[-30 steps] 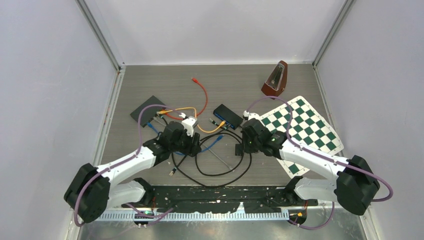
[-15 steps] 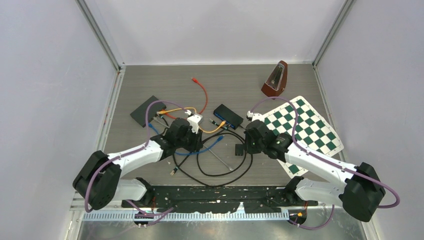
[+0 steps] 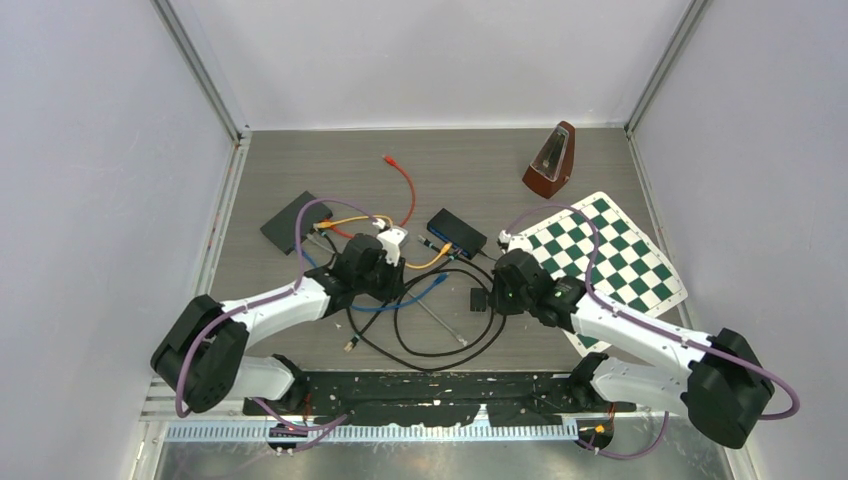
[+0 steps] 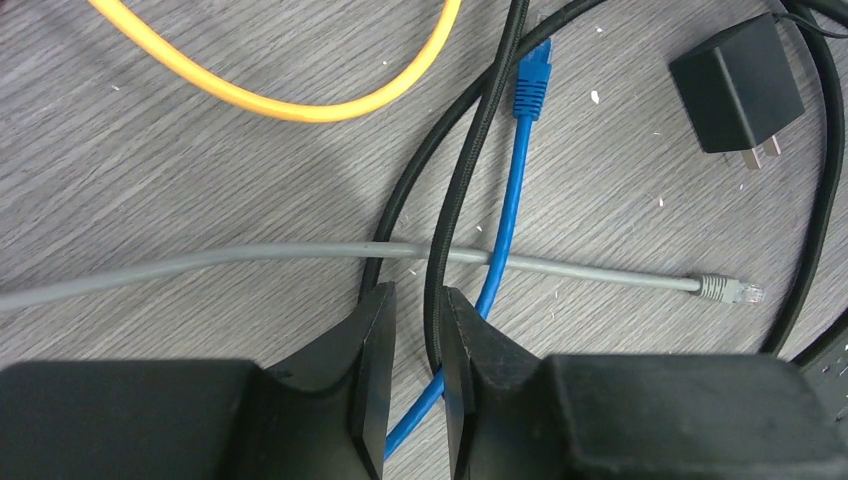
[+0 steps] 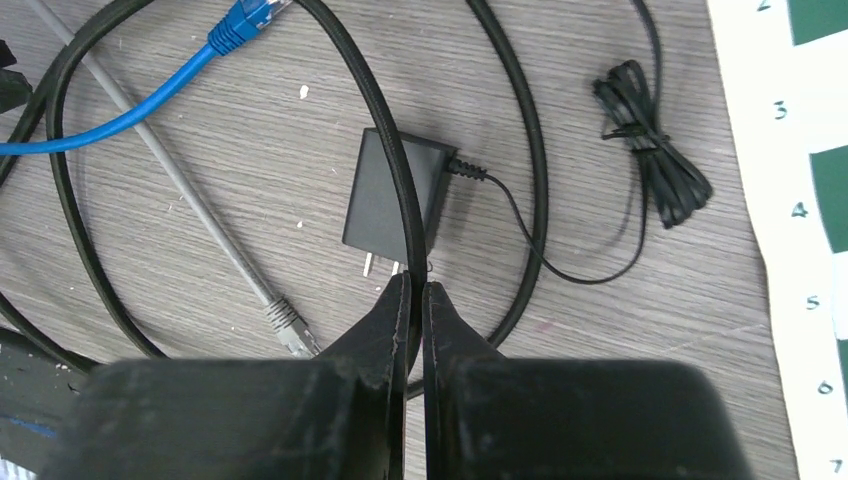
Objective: Insert the plug into the switch port
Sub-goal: Adjust the switch port at the center of the board.
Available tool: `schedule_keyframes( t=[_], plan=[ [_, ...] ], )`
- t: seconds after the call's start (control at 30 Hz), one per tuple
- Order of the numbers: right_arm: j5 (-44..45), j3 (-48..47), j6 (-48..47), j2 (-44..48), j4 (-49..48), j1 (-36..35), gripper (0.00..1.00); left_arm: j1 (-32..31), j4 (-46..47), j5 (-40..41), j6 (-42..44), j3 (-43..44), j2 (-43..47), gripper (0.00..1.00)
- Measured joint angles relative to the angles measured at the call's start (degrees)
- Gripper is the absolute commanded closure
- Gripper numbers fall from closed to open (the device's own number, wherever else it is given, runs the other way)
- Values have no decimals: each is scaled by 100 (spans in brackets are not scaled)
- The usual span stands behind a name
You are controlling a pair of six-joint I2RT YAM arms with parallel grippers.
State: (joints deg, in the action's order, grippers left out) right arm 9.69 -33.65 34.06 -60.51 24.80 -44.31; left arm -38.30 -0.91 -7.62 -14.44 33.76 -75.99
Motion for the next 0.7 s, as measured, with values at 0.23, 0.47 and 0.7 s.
schedule_keyframes(
  t=[0.23,0.47,0.7],
  plan=[
    [-474,20,-144,-817,-577,-107,83,0,-260,258,-28,0,507,59],
    [-267,-514,-444,-1056,-348,-195,44,0,-938,1237,-28,219,1620,49],
    [118,-876,-1005,-1029,-234,105,49,2,-1690,2616,26,560,2837,1]
  ],
)
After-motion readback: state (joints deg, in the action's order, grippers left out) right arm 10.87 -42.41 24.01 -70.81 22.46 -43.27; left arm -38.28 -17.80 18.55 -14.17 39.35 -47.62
